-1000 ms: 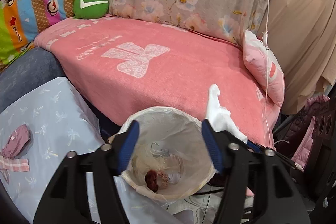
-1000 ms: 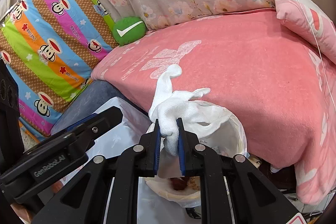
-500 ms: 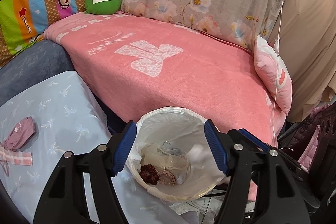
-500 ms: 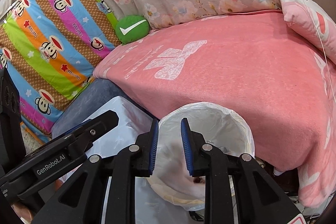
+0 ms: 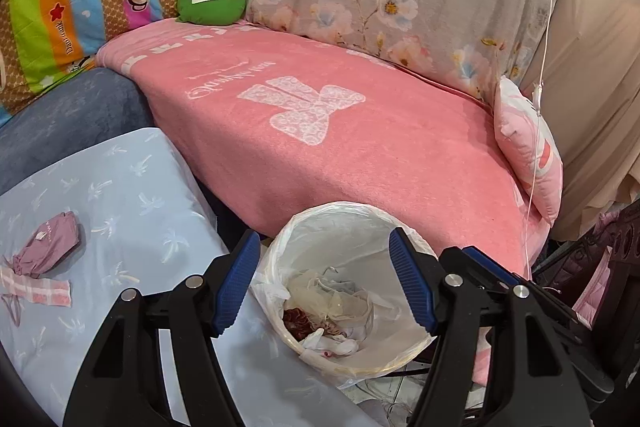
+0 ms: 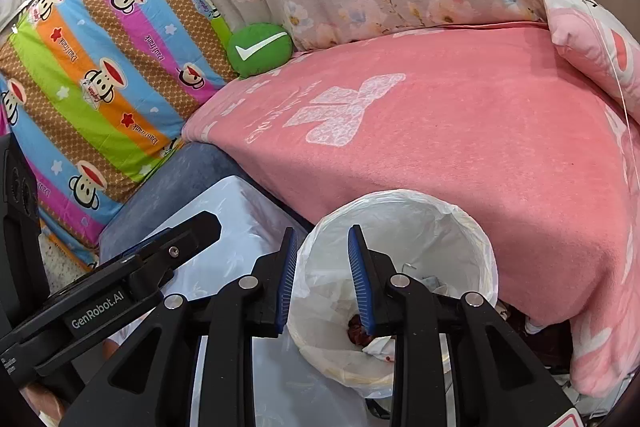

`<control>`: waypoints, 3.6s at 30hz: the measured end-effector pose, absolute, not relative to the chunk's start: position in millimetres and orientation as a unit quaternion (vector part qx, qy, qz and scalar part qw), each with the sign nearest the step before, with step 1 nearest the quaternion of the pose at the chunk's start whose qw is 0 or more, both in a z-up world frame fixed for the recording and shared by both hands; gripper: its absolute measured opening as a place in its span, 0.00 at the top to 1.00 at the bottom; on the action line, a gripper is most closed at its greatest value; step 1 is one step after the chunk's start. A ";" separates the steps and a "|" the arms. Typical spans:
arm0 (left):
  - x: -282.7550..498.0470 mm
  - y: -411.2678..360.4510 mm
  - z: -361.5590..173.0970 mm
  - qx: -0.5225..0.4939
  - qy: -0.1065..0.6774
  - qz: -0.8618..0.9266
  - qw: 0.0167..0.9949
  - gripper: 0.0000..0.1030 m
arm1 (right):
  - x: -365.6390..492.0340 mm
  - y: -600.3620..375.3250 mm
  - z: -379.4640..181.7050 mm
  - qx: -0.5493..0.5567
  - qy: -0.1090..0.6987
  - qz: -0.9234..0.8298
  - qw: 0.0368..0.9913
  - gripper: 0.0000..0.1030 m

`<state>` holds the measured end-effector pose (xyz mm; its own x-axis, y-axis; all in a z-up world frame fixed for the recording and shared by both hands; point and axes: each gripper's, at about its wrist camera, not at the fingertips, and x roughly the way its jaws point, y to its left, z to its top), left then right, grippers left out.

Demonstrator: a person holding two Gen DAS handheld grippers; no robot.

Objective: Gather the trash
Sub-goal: 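Open the left gripper over the bin while the right gripper releases the glove, then move both open grippers from the bin over the mauve pouch and pink strip, then grasp the pink-white strip with the left gripper while the right grasps the mauve pouch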

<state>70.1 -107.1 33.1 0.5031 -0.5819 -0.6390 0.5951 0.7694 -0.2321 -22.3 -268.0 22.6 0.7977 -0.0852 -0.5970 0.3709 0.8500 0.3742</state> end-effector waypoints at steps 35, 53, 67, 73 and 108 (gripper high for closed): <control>118.0 32.4 7.4 -0.080 0.388 -0.225 0.890 0.38 | 59.3 -131.4 15.4 0.165 0.354 -0.023 0.920 0.69; 140.4 129.7 -26.5 -0.104 0.407 -0.123 0.899 0.34 | 108.5 -40.4 -3.8 0.120 0.393 0.040 0.911 0.62; 168.6 217.2 -59.7 -0.128 0.430 -0.039 0.893 0.27 | 163.4 37.6 -42.6 0.096 0.440 0.089 0.889 0.59; 182.7 252.5 -73.1 -0.145 0.440 -0.008 0.886 0.26 | 191.5 67.5 -61.1 0.091 0.456 0.107 0.879 0.56; 227.6 251.7 -88.9 -0.209 0.468 -0.070 0.856 0.89 | 268.7 92.0 -125.4 0.172 0.512 0.104 0.835 0.98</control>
